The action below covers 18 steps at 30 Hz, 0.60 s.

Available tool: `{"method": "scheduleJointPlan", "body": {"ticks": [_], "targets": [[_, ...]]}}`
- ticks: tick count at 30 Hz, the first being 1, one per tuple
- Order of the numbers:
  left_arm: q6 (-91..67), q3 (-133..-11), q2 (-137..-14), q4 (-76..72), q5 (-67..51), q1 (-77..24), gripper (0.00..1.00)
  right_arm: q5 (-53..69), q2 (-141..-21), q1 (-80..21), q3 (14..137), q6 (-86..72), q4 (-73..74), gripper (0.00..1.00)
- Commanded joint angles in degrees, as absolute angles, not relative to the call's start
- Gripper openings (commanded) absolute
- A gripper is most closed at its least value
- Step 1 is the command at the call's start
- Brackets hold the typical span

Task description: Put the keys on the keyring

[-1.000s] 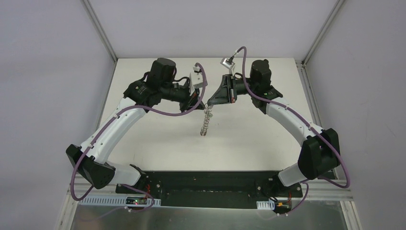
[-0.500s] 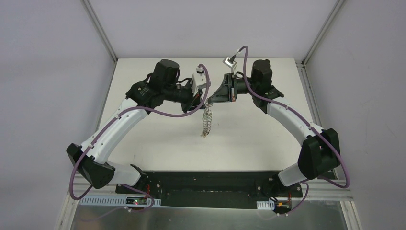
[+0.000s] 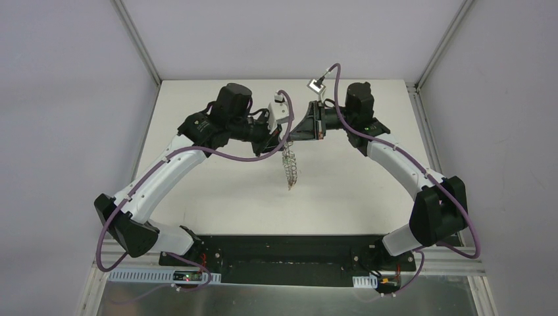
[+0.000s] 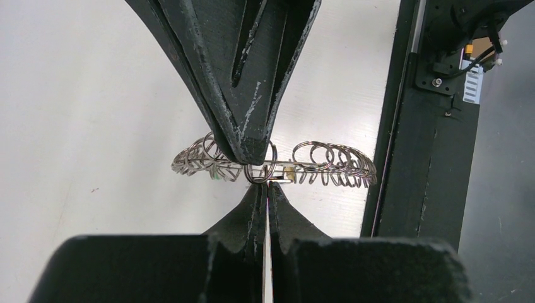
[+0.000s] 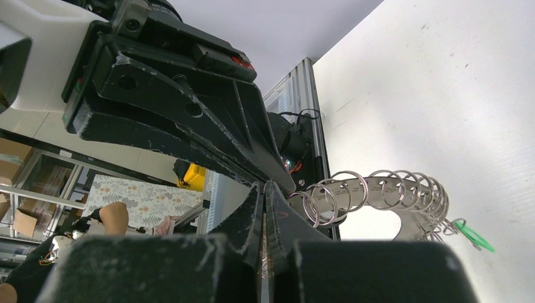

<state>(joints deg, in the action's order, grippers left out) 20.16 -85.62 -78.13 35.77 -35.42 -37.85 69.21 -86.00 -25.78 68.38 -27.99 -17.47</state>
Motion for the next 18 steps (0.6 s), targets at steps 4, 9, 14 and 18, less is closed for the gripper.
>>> {"method": "scheduleJointPlan", "body": {"ticks": [4, 9, 14, 18], "targets": [[17.88, -87.43, -78.84, 35.17, -35.34, -38.76, 0.02, 67.77, -85.26, -25.19, 68.41, -27.55, -20.1, 0.0], [17.77, -87.63, -78.37, 35.62, -32.98, -38.68, 0.19, 68.09, -84.6, -24.6, 68.29, -26.75, -19.6, 0.0], [17.25, -87.57, -77.72, 36.31, -33.69, -37.13, 0.32, 69.72, -84.08, -24.2, 68.05, -26.01, -19.68, 0.0], [13.21, -86.75, -77.26, 33.31, -38.16, -33.89, 0.4, 71.46, -83.94, -24.23, 67.81, -24.99, -19.81, 0.0]]}}
